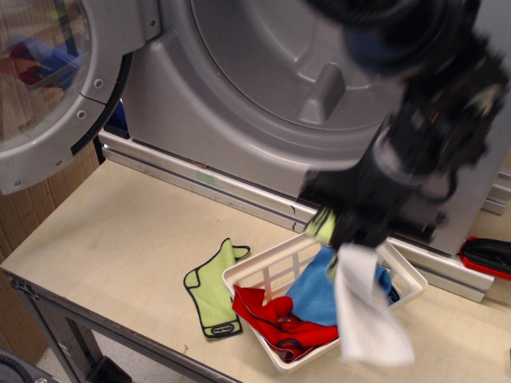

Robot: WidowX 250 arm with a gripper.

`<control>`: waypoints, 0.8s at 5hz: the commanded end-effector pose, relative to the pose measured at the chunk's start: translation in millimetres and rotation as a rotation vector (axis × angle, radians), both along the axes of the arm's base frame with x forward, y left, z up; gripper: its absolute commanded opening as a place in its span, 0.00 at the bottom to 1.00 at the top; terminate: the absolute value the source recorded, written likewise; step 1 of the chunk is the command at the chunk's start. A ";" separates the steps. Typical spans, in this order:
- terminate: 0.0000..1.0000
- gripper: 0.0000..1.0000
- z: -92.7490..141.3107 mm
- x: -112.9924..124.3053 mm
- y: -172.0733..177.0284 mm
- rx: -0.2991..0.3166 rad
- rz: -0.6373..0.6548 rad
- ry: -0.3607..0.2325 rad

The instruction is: Take clothes out of laundry machine

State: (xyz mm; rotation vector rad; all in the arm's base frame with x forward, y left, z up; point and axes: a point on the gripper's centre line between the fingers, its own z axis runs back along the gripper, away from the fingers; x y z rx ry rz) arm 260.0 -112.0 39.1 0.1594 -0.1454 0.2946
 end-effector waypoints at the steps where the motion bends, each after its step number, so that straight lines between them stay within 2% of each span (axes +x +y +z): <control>1: 0.00 0.00 -4.3 -16.5 2.7 -0.084 0.053 0.003; 2: 0.00 0.00 -5.7 -9.8 13.5 -0.104 0.073 -0.024; 3: 0.00 0.00 -11.8 -3.8 18.0 -0.105 0.075 -0.005; 4: 0.00 0.00 -27.9 -6.5 27.9 -0.120 0.106 0.025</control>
